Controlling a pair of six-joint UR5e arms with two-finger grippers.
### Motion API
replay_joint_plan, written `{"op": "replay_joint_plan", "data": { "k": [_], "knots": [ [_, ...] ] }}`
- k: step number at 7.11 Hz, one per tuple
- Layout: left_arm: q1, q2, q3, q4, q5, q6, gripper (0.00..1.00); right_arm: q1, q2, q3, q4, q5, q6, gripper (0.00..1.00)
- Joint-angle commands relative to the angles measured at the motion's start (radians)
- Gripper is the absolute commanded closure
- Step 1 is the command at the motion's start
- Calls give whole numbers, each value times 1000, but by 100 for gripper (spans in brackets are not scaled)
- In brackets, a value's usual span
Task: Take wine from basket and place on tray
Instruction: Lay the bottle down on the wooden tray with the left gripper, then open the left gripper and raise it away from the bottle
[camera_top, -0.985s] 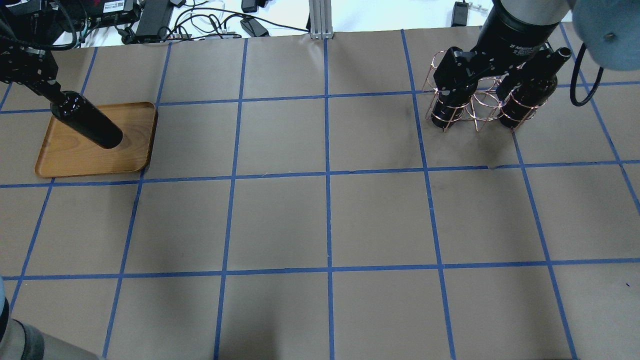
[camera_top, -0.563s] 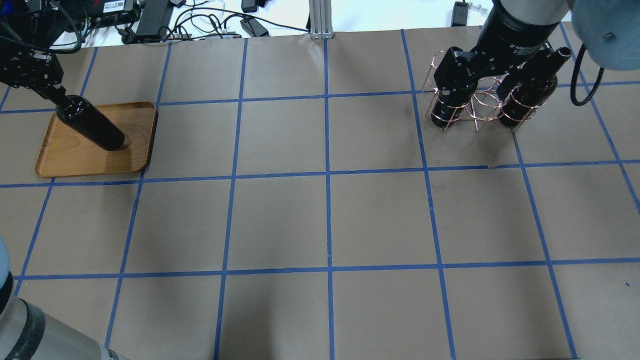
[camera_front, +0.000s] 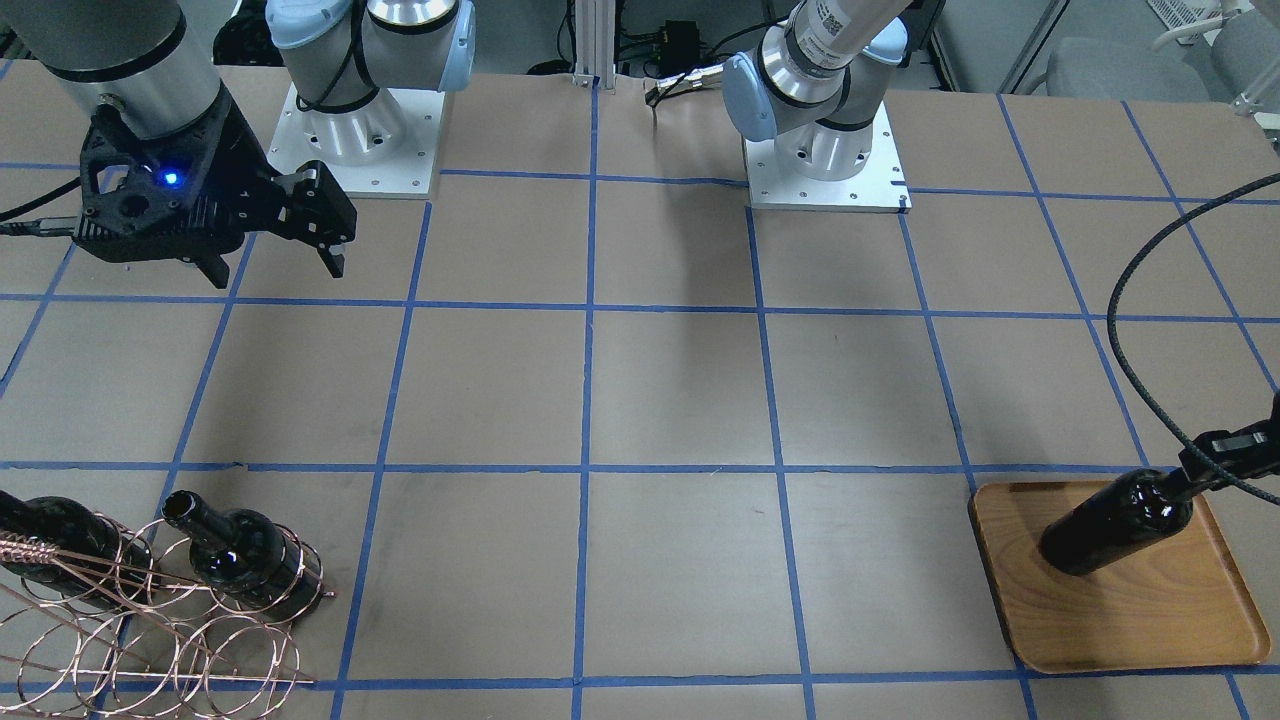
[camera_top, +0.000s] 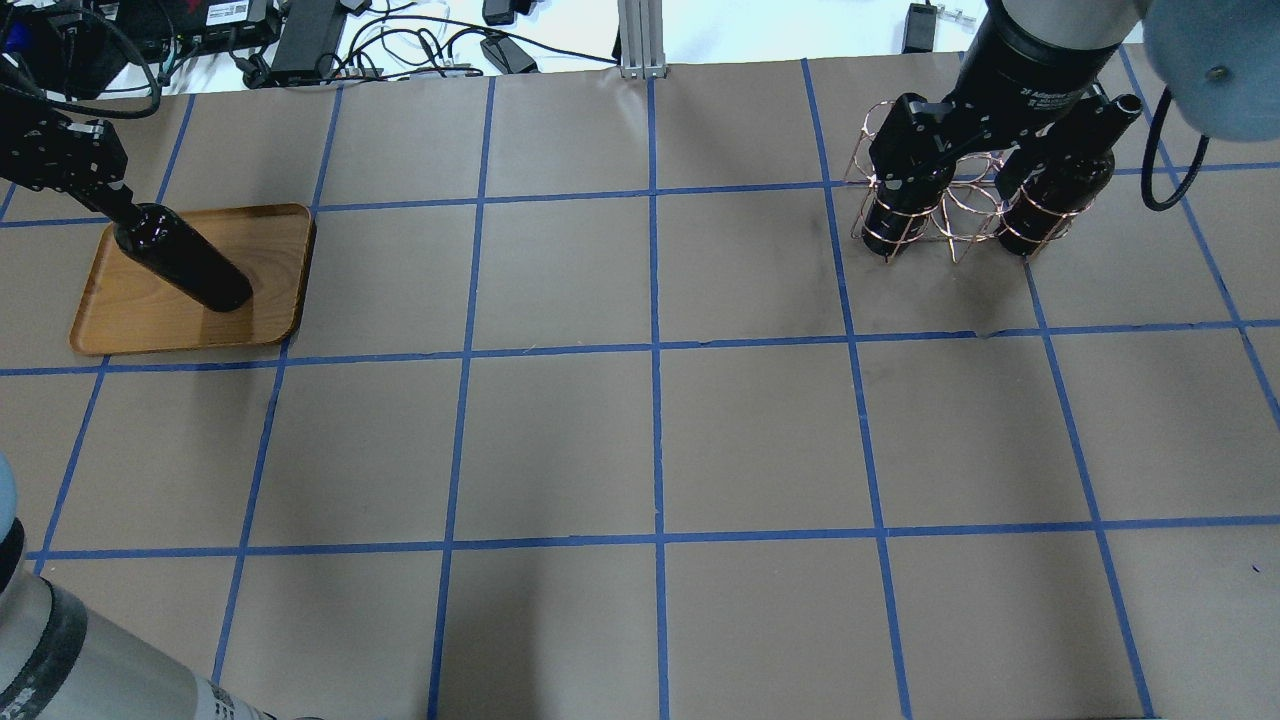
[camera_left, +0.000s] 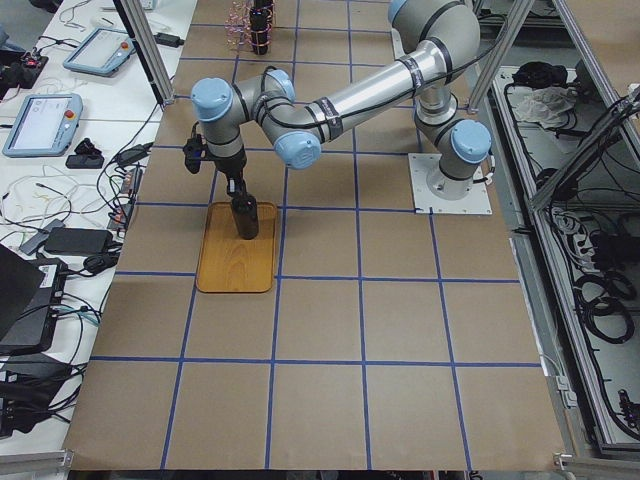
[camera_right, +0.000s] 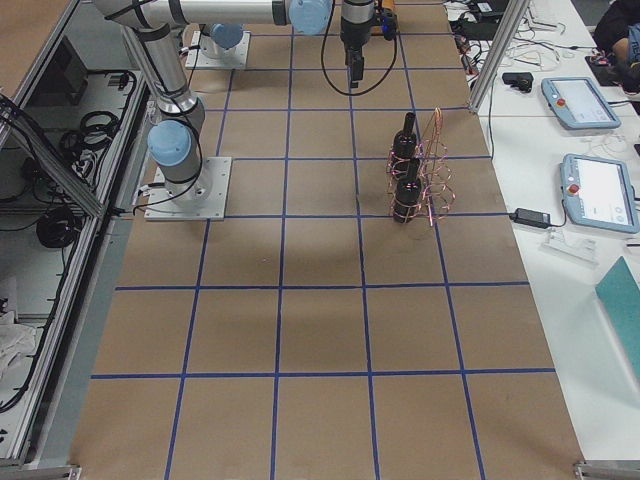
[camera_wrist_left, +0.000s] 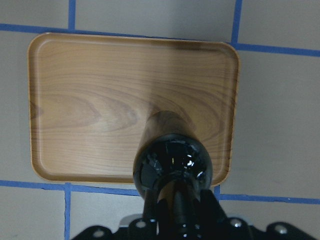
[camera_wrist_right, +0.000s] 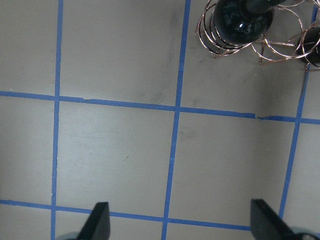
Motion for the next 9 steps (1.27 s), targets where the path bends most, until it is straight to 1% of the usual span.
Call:
{"op": "replay_joint_plan", "data": {
  "k": [1, 2, 3, 4, 5, 6, 7, 8, 9],
  "knots": [
    [3, 5, 0, 4, -1, 0, 17, 1, 8, 0, -1, -2, 1, 0],
    [5, 31, 0, 0, -1, 0, 11, 1, 5, 0, -18, -5, 1, 0],
    [-4, 74, 2, -26, 4, -2, 7, -1, 2, 0, -15, -5, 1, 0],
    [-19, 130, 0, -90, 2, -13, 7, -1, 5, 0, -18, -5, 1, 0],
    [-83, 185, -2, -138, 10, -54, 7, -1, -1, 0, -14, -4, 1, 0],
    [-189, 229, -14, -151, 10, -253, 7, -1, 2, 0, -17, -5, 1, 0],
    [-323, 275, -37, -154, 13, -404, 7, -3, 2, -2, -23, -5, -7, 0],
    [-425, 322, -79, -158, 16, -480, 8, -3, 0, 0, -23, -5, 1, 0],
    [-494, 367, -147, -160, 12, -575, 7, -3, 8, 0, -5, -7, 3, 0]
  ]
}}
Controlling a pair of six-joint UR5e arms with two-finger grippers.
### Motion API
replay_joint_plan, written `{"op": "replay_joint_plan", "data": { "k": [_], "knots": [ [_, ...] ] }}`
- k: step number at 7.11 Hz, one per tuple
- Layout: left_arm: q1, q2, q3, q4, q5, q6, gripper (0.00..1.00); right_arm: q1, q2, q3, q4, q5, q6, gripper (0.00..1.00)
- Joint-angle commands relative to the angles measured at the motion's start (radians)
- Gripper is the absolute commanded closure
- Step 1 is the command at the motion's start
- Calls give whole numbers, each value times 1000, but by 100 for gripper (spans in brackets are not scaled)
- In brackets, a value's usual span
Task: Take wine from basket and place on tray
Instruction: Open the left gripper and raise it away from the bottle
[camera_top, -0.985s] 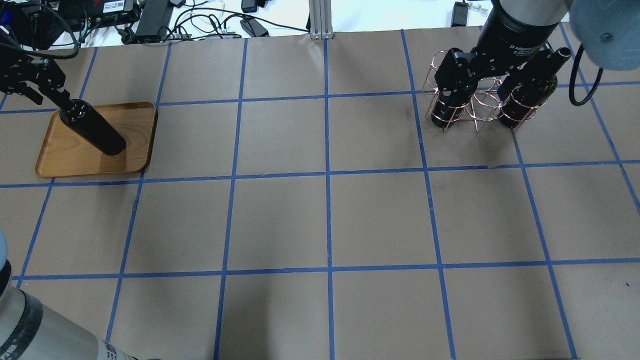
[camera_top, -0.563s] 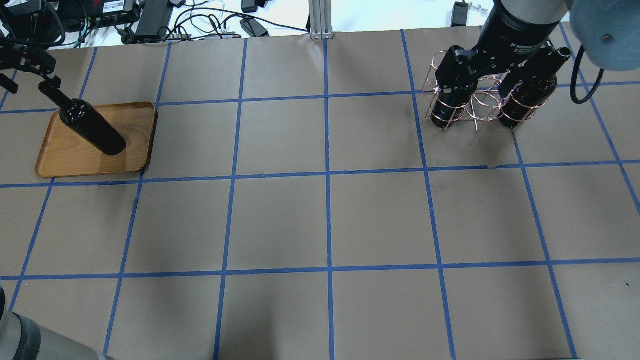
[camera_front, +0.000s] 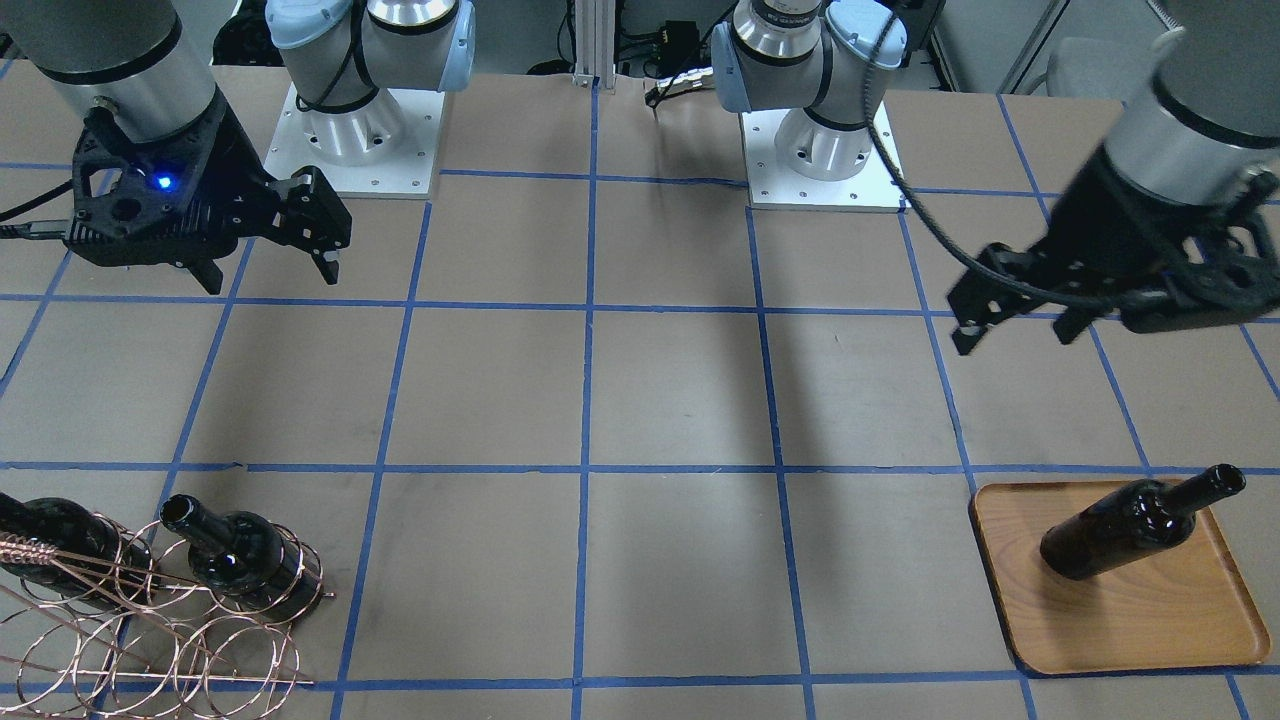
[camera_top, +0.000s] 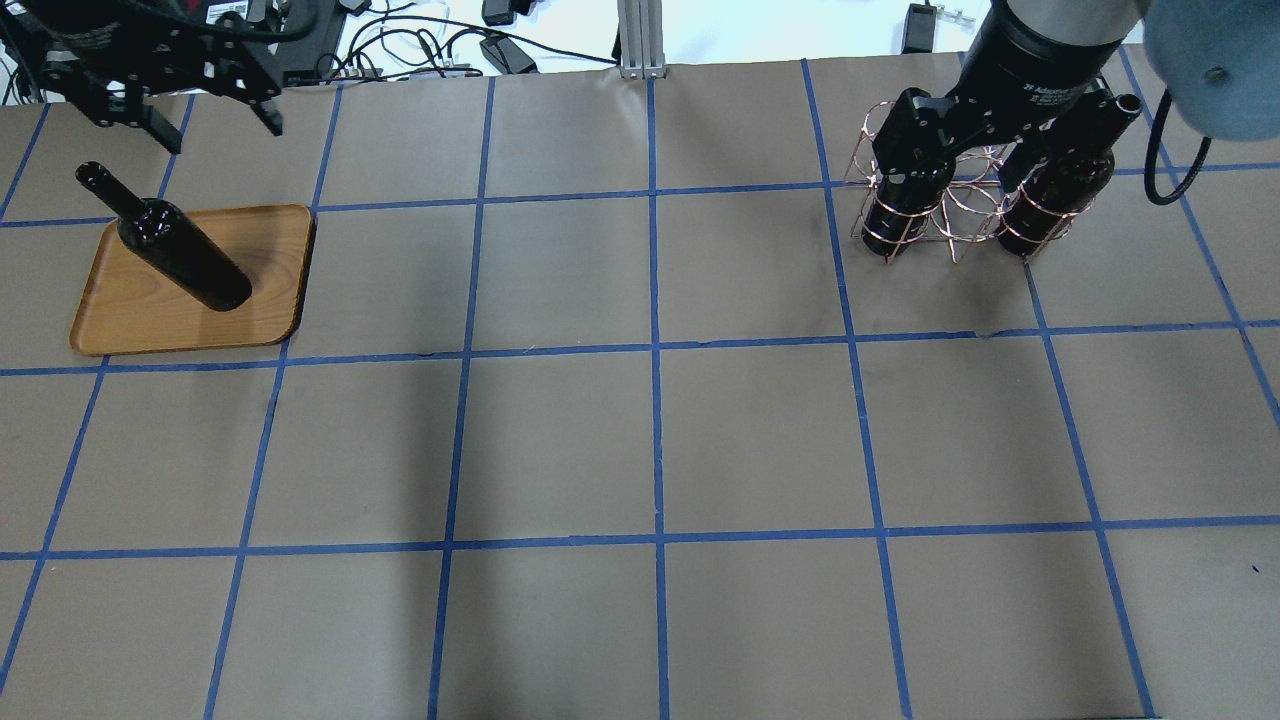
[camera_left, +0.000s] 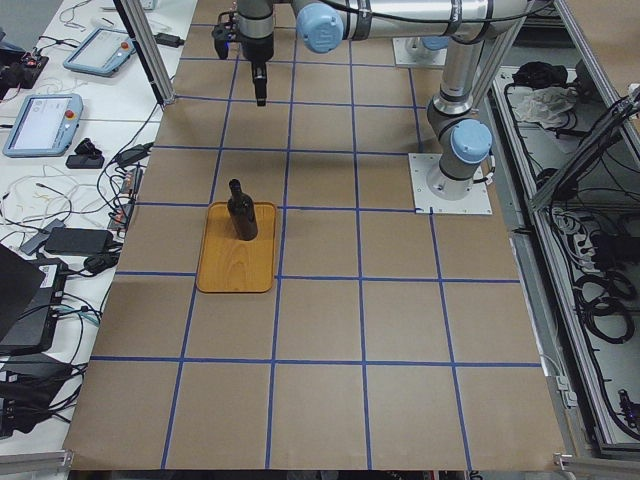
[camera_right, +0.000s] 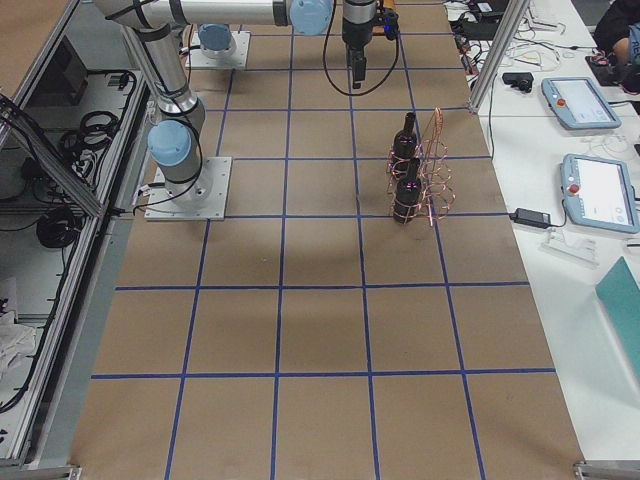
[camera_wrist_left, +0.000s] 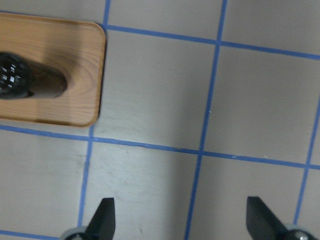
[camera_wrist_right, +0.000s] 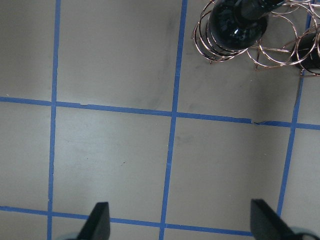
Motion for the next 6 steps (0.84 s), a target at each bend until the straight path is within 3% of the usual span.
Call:
{"op": "replay_joint_plan", "data": {
  "k": [1, 3, 6],
  "knots": [
    [-145, 100, -120, -4, -2, -150, 7, 0, 1, -1, -7, 2, 3, 0],
    [-154, 146, -159, -6, -2, -152, 0, 0, 5, 0, 15, -33, 1, 0],
    [-154, 151, -162, -6, -2, -152, 0, -6, -1, 2, 68, -78, 1, 0]
  ]
}}
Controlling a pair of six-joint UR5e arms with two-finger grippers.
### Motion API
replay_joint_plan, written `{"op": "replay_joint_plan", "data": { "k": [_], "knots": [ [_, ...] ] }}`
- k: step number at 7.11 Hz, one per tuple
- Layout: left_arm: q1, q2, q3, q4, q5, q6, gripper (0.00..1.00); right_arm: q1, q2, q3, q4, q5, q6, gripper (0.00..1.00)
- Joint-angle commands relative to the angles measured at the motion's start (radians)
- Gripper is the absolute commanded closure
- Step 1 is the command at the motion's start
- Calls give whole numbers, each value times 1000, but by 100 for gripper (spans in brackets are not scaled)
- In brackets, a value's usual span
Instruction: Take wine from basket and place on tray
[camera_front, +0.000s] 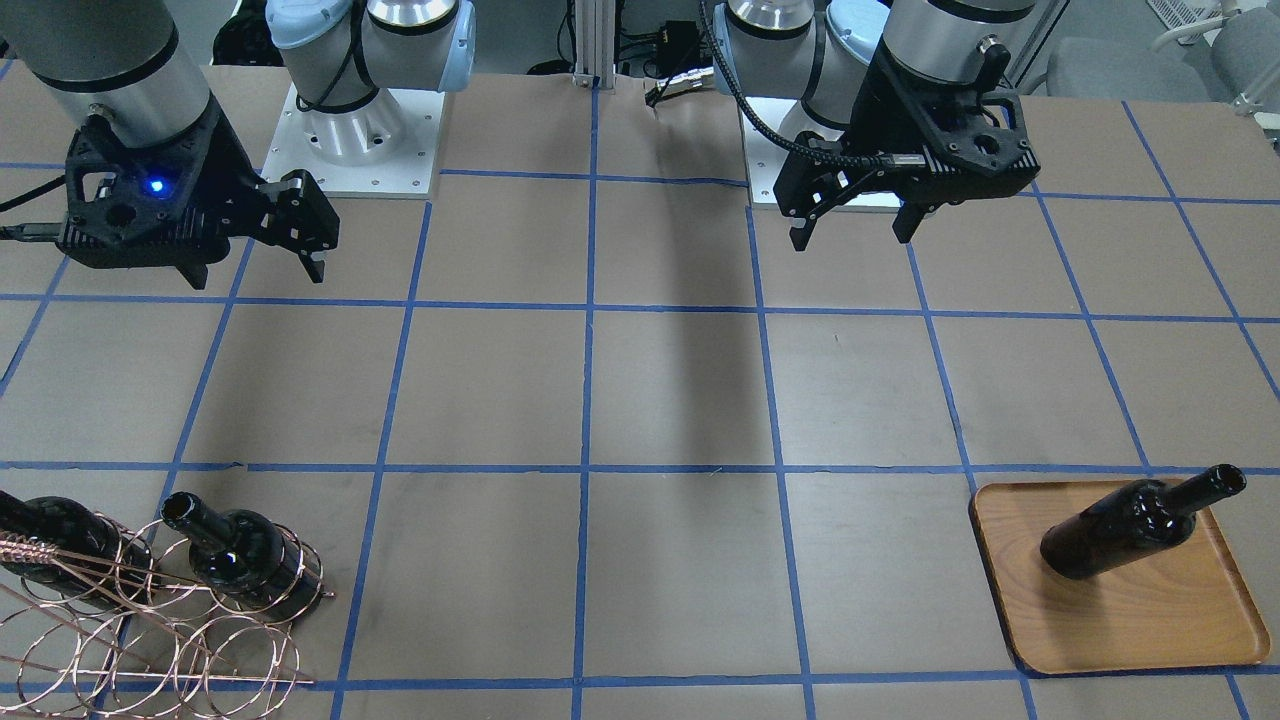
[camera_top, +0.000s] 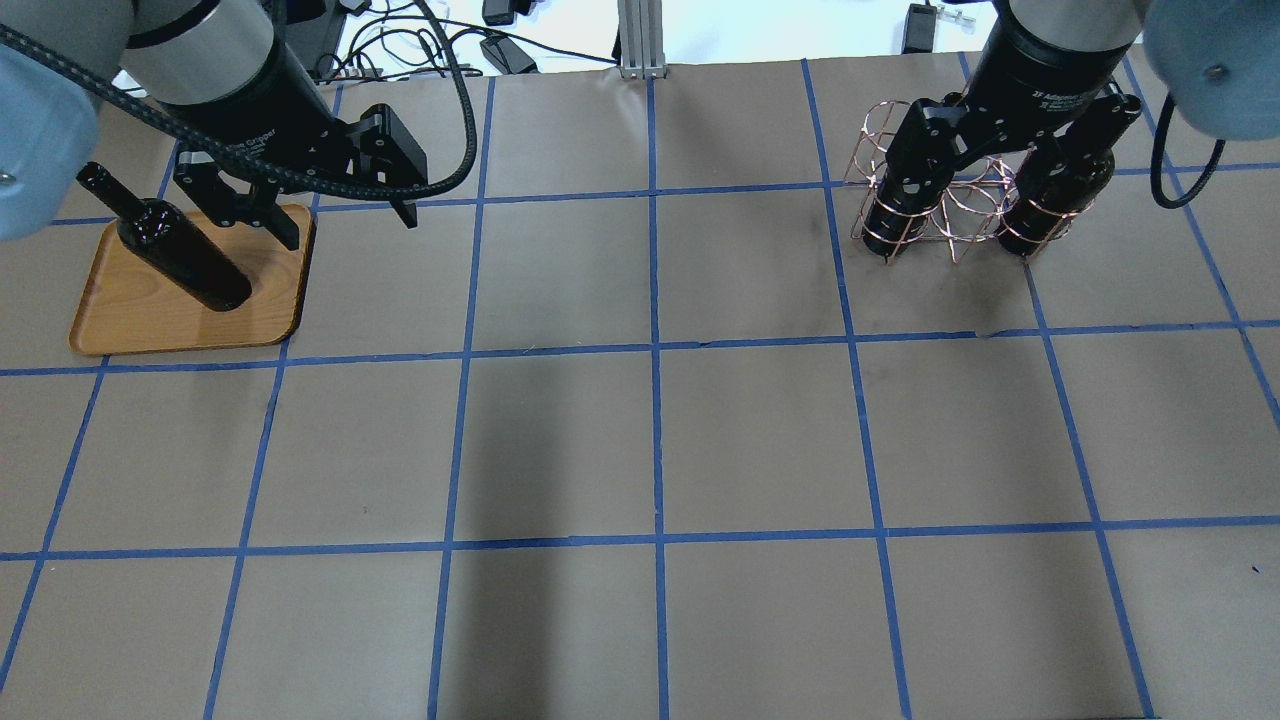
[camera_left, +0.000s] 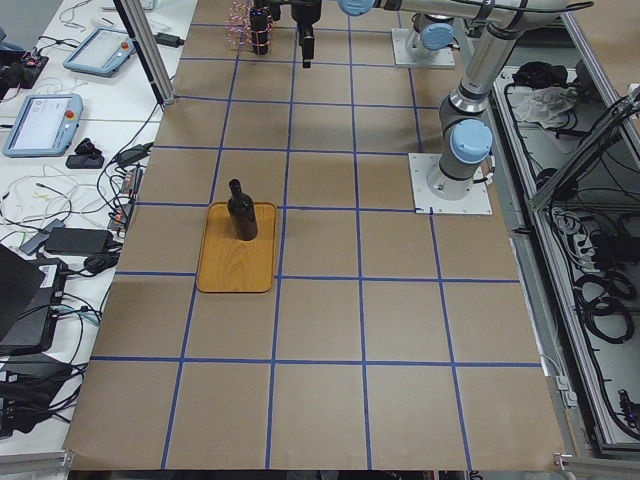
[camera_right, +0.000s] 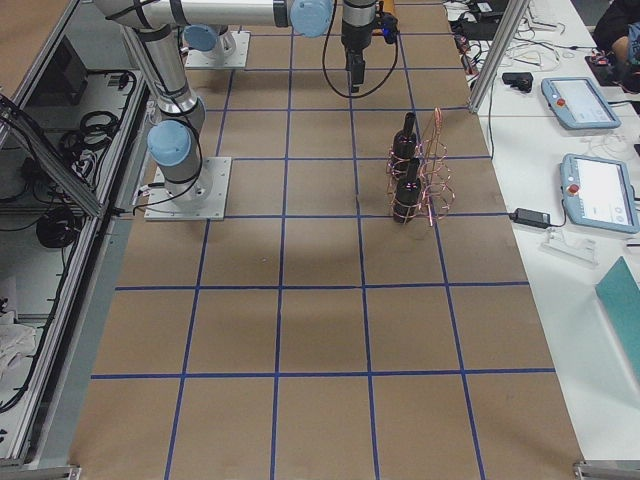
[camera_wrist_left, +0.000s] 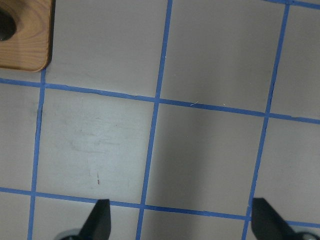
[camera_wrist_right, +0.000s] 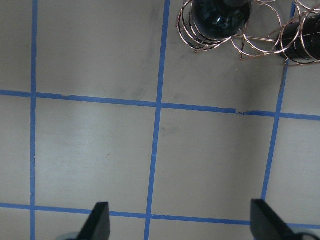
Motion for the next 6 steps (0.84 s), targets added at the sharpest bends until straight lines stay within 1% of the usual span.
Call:
{"op": "replay_joint_plan", "data": {
  "k": [1, 3, 4, 6],
  "knots": [
    [-1, 4, -1, 0, 0, 0, 0, -1, 4, 10, 36, -11, 5, 0],
    [-1, -5, -1, 0, 0, 0, 0, 0, 1, 11, 32, -24, 3, 0],
    [-1, -5, -1, 0, 0, 0, 0, -1, 4, 11, -9, -12, 0, 0],
    [-1, -6, -1, 0, 0, 0, 0, 0, 3, 11, -19, 2, 2, 0]
  ]
}}
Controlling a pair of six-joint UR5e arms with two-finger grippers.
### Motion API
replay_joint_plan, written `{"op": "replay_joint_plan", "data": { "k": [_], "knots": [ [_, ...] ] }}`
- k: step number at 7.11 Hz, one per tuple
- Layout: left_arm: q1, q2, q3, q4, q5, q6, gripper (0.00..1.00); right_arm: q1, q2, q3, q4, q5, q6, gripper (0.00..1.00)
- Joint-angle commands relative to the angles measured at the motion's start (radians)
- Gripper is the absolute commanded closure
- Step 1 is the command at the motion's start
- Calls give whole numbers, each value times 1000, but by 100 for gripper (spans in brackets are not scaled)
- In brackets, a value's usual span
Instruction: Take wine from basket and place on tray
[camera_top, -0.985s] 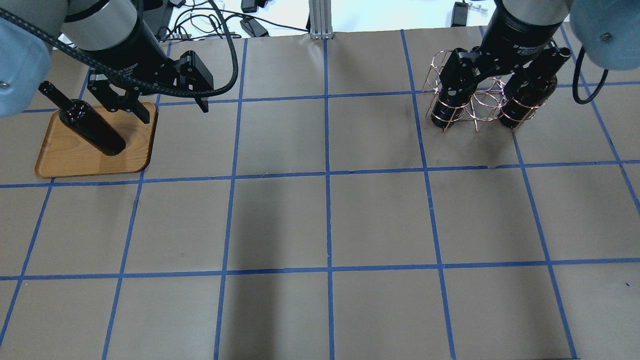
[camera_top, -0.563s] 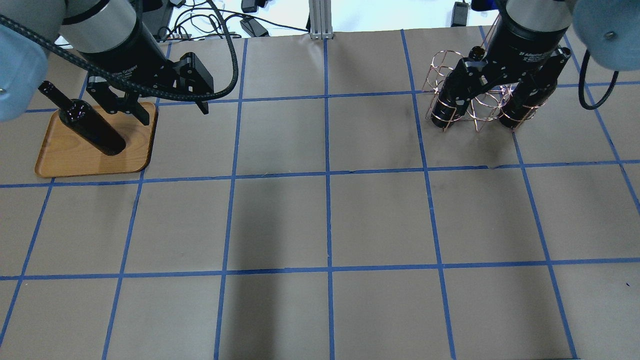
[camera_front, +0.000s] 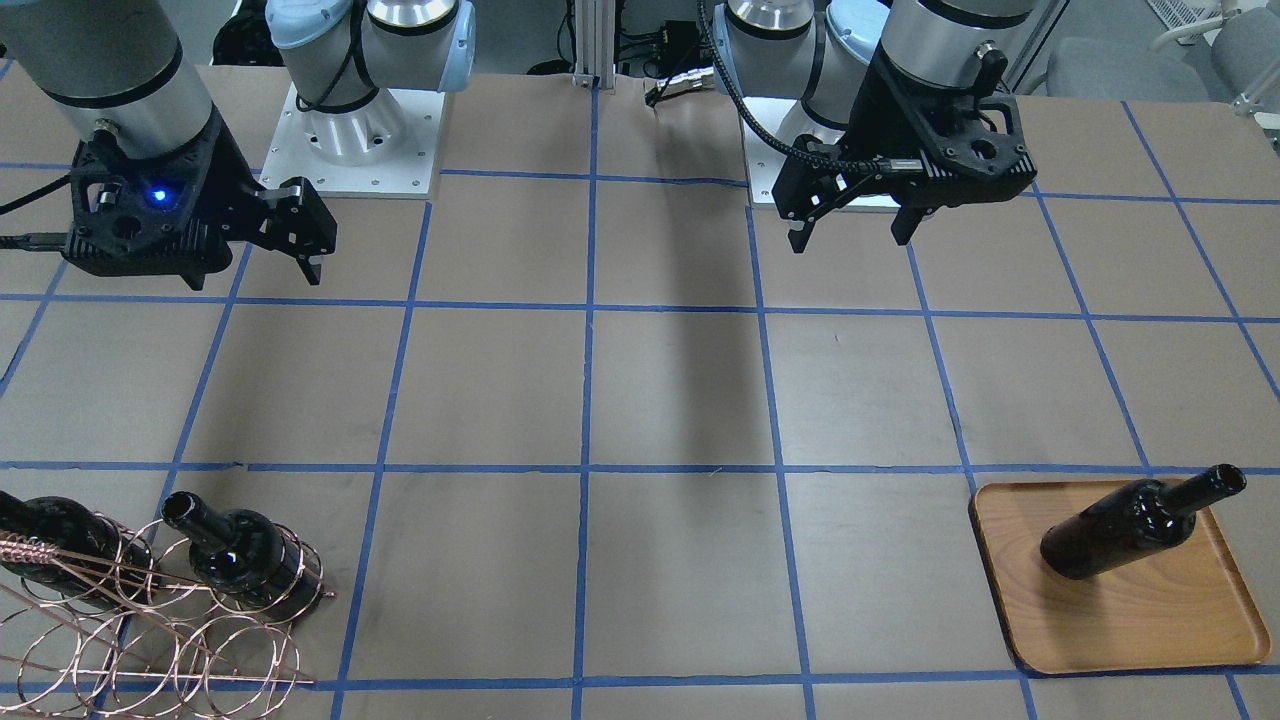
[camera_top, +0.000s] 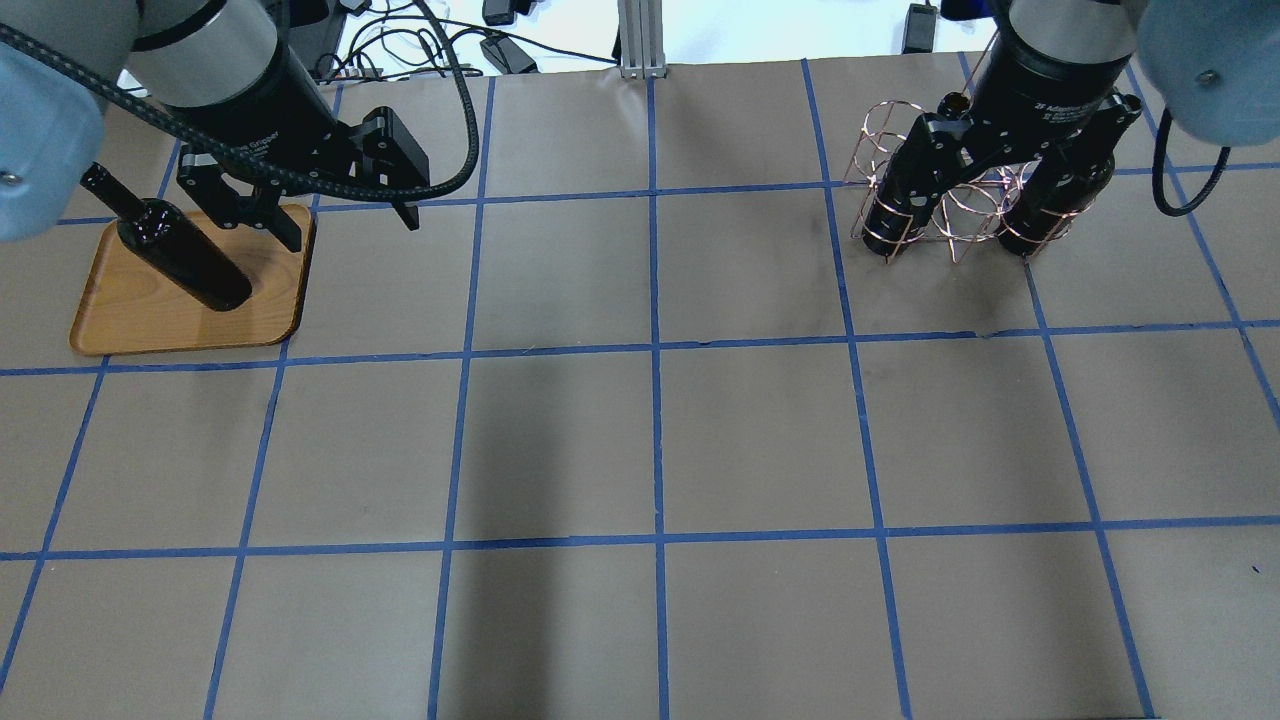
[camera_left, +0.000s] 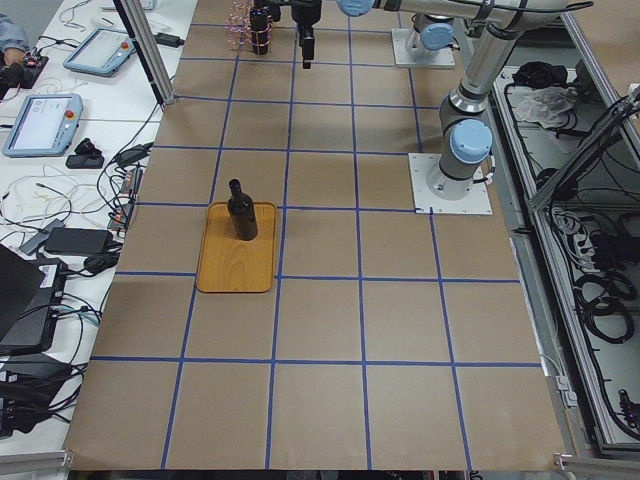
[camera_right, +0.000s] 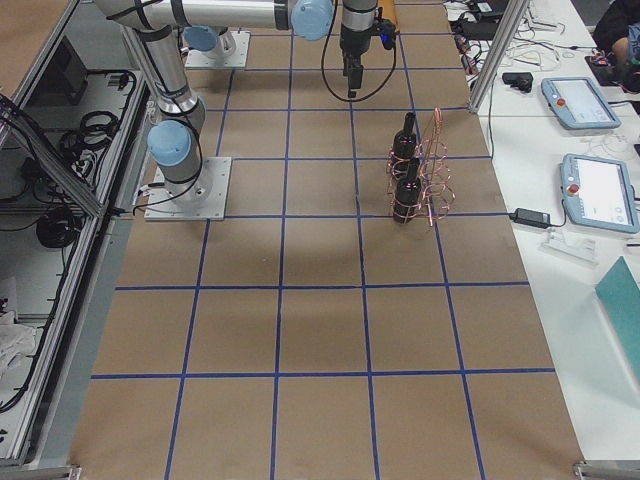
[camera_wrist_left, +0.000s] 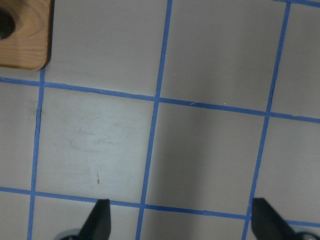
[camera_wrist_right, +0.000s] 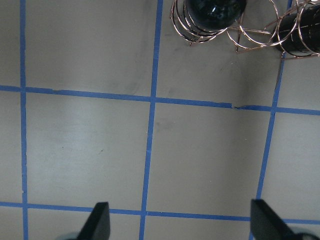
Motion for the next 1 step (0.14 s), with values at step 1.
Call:
{"op": "replay_joint_plan", "data": {
  "k": [1],
  "knots": [
    [0, 0, -2, 0, 1, 0, 0, 0, 3, 0, -8, 120, -10, 0]
  ]
}}
